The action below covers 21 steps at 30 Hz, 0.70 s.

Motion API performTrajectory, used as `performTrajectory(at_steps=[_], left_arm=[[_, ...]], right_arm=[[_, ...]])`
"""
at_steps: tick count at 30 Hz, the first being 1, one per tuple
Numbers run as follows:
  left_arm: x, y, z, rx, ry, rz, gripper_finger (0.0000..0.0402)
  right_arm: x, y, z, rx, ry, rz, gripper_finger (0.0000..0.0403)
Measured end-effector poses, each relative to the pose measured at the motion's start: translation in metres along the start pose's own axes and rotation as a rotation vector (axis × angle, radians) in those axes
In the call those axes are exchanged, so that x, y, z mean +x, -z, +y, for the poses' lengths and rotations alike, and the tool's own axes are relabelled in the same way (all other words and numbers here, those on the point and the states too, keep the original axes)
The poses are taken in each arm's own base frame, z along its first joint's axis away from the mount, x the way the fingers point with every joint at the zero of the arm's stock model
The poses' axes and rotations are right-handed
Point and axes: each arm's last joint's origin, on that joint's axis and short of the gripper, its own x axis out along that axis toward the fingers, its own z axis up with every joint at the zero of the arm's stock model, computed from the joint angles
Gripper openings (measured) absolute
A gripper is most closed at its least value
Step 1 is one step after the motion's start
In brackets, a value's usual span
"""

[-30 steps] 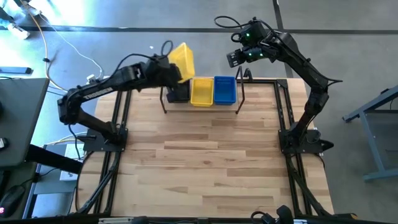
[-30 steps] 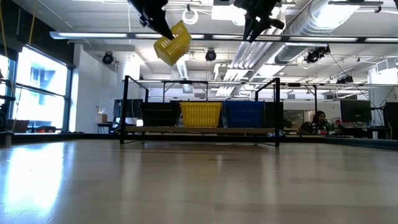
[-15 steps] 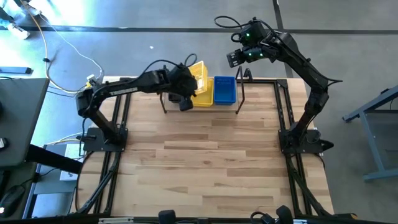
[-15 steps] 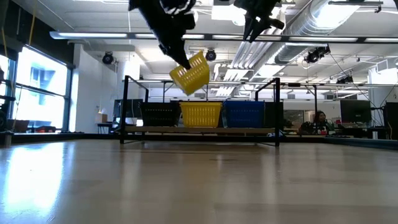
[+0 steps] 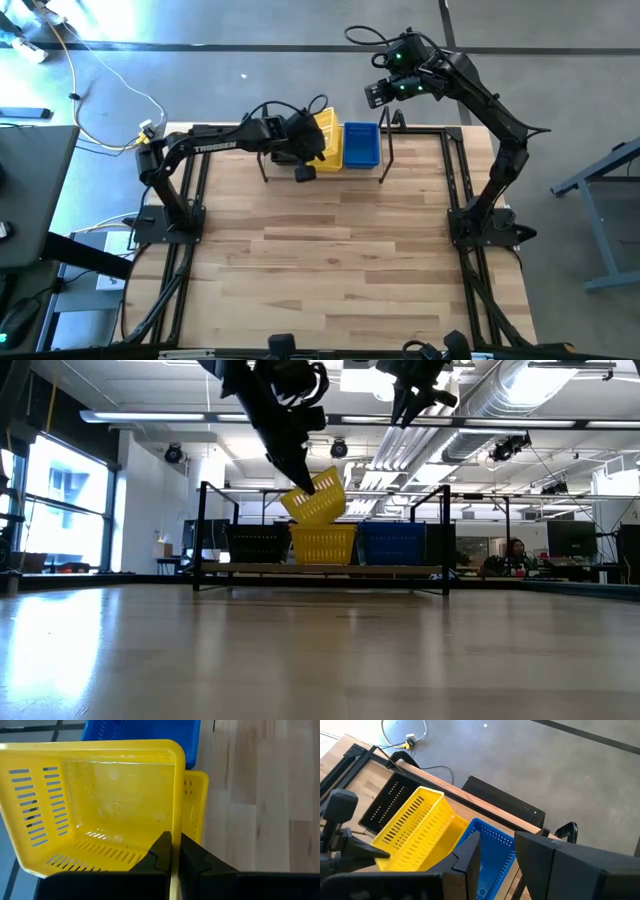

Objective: Stack baskets on shelf by color
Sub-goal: Stack the yellow bin on the yellow bin on the shelf

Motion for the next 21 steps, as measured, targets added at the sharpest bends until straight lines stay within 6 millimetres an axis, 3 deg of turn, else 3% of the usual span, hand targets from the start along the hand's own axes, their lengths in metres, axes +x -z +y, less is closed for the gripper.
performTrajectory(at_steps=[15,21], left_arm=[[0.022,0.004,-0.008,0.012,0.054,0.052,0.0000],[0.022,0.003,-0.008,0.022,-0.041,0.077,0.0018]], right_arm=[[0.000,0.001,0.000,0.017,0.003,0.008,0.0105],[0.000,0.002,-0.001,0.018,0.007,0.017,0.0105]])
